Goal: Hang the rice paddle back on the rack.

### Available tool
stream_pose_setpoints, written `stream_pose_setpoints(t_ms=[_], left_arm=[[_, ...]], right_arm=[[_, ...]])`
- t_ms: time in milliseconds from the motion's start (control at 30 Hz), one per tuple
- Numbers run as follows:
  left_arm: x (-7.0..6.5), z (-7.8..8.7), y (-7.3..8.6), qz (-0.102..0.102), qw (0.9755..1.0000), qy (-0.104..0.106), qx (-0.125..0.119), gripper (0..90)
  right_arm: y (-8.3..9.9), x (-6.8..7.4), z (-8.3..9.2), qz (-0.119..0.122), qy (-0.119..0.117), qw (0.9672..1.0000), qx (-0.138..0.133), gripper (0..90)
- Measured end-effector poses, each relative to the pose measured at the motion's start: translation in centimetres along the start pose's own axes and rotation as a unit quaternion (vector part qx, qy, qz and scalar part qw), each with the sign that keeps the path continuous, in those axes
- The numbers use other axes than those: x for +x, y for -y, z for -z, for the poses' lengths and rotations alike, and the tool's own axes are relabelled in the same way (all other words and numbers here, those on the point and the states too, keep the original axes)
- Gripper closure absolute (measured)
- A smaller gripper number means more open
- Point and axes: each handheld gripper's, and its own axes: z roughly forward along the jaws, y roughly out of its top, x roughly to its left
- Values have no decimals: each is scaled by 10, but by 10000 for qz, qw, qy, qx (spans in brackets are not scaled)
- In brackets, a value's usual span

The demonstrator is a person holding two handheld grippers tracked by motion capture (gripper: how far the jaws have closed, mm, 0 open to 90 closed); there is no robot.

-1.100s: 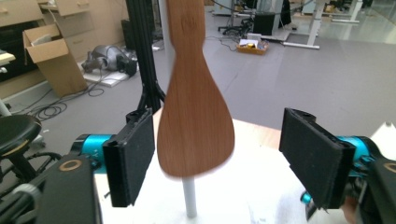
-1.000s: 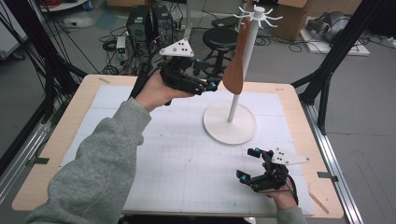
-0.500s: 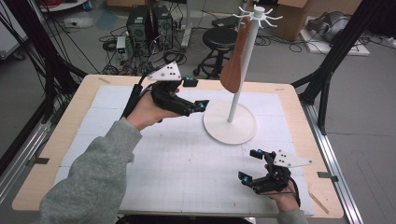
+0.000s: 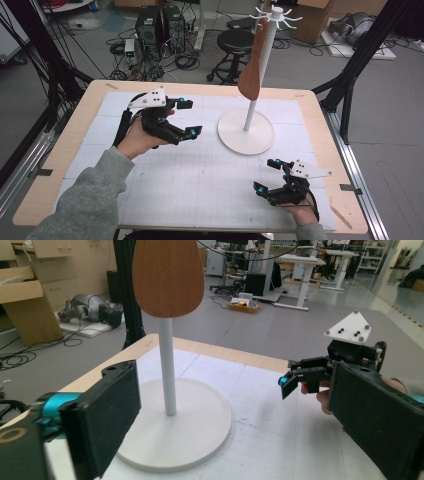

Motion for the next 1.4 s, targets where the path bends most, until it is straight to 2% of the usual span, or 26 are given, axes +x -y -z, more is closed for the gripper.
stream_pose_setpoints(t_ms=[100,233,467,600,700,800,867,1000,1100,1167,1400], left_arm=[[-1,10,8,55,9999,-152,-4,17],[-3,23,18,81,9995,-307,1,17],[-8,54,35,-74,9977,-672,-29,17],[-7,75,46,-90,9951,-981,-16,17],[-14,85,56,-124,9921,-1246,-84,17],[-22,90,69,-149,9914,-1294,99,17],[-25,94,77,-162,9915,-1284,130,17],[-26,105,89,-24,9912,-1315,143,17],[-25,116,96,78,9896,-1429,162,17],[-25,124,101,43,9883,-1524,21,17],[-26,147,116,162,9834,-1800,-137,17]], right_arm=[[0,0,0,0,5,10000,-1,0],[-1,1,-1,14,-11,10000,-3,0],[-2,-1,-3,41,-32,10000,-25,0],[-4,-1,-4,-8,-48,10000,-66,0],[-5,-3,-6,1,-60,9999,-98,0],[-6,-5,-8,-27,-65,9999,-111,0],[-7,-6,-9,-32,-72,9999,-94,0],[-8,-7,-12,-5,-79,9999,-96,0],[-9,-9,-13,-12,-56,9999,-97,0],[-10,-10,-12,-52,-46,9999,-124,0],[-10,-13,-12,-65,55,9999,-140,0]])
